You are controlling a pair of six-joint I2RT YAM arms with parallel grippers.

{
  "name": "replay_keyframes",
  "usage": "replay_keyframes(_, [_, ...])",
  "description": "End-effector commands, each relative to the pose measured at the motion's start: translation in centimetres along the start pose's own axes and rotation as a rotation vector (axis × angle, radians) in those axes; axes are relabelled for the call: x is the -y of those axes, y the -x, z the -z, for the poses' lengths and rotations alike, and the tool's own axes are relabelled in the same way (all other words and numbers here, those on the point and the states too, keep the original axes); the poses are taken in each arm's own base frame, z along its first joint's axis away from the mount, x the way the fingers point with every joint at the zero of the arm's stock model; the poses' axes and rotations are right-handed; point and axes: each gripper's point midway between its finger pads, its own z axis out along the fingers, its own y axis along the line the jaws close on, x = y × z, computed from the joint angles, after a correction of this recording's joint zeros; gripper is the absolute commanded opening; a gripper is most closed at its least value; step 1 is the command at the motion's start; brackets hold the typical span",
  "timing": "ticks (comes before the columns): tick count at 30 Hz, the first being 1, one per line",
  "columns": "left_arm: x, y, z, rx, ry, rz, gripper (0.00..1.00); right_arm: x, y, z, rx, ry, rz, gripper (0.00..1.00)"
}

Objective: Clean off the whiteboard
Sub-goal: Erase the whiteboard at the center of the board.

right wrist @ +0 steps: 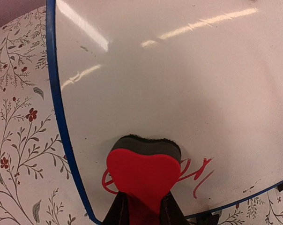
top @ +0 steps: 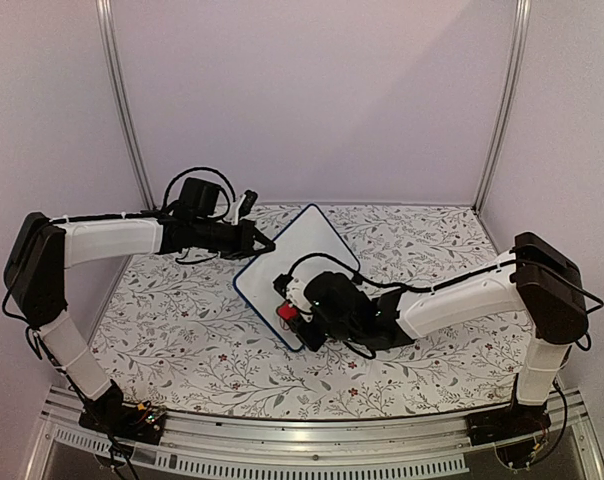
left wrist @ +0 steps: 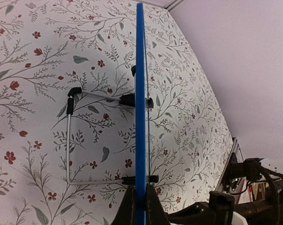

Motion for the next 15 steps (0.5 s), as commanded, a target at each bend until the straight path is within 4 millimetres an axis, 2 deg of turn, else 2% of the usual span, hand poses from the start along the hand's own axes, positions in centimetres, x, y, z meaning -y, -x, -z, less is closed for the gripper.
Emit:
replay_keyframes(1, [0.6, -1.0, -0.7, -0.039, -0.020, -0.013, 0.00, -0.8, 0.8, 0.0, 0.014, 0.001, 0.023, 0.00])
replay_keyframes(15, [0.7, -0.9, -0.6, -0.037, -0.022, -0.014, 0.00, -1.8, 1.0, 0.2, 0.016, 0.022, 0.066, 0.00])
